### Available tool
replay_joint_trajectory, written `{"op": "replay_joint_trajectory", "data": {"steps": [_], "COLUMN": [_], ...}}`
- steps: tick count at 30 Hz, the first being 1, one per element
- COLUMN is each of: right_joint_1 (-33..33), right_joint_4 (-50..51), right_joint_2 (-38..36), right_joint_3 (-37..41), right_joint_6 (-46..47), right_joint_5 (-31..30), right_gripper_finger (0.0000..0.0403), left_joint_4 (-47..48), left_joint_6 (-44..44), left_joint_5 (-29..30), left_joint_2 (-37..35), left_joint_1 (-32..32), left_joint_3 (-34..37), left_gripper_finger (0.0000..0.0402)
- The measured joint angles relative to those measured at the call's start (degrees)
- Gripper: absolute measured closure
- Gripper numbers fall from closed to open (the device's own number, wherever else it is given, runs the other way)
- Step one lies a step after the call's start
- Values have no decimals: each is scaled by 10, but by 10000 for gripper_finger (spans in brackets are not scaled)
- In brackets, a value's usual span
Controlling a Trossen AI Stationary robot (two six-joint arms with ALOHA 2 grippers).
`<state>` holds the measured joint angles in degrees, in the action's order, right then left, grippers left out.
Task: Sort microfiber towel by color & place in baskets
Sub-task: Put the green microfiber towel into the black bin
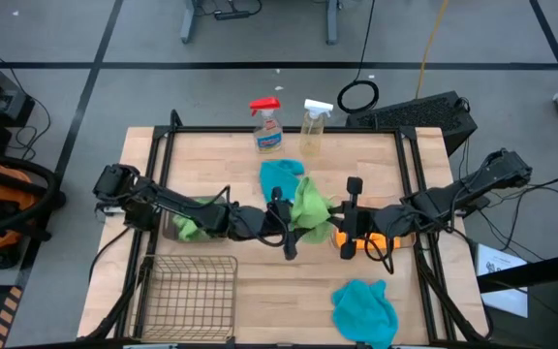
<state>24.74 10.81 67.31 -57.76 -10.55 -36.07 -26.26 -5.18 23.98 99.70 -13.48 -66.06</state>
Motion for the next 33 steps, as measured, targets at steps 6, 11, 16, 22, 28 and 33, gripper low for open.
{"op": "replay_joint_trajectory", "data": {"steps": [6,11,16,22,28,33], "right_joint_1": [8,8,9,9,9,9], "right_joint_4": [-14,-14,7,52,100,111], "right_joint_2": [0,0,0,0,0,0], "right_joint_3": [0,0,0,0,0,0], "right_joint_6": [-15,5,53,117,171,210], "right_joint_5": [0,0,0,-13,-47,-46], "right_gripper_finger": [396,383,332,248,189,170], "left_joint_4": [0,0,30,164,306,409], "left_joint_6": [1,16,42,46,41,29], "left_joint_5": [-51,-73,-74,-74,-74,-63], "left_joint_2": [0,0,-22,-112,-202,-268], "left_joint_1": [13,17,17,17,17,17], "left_joint_3": [0,0,0,0,0,0], "left_gripper_finger": [327,385,387,394,394,394]}}
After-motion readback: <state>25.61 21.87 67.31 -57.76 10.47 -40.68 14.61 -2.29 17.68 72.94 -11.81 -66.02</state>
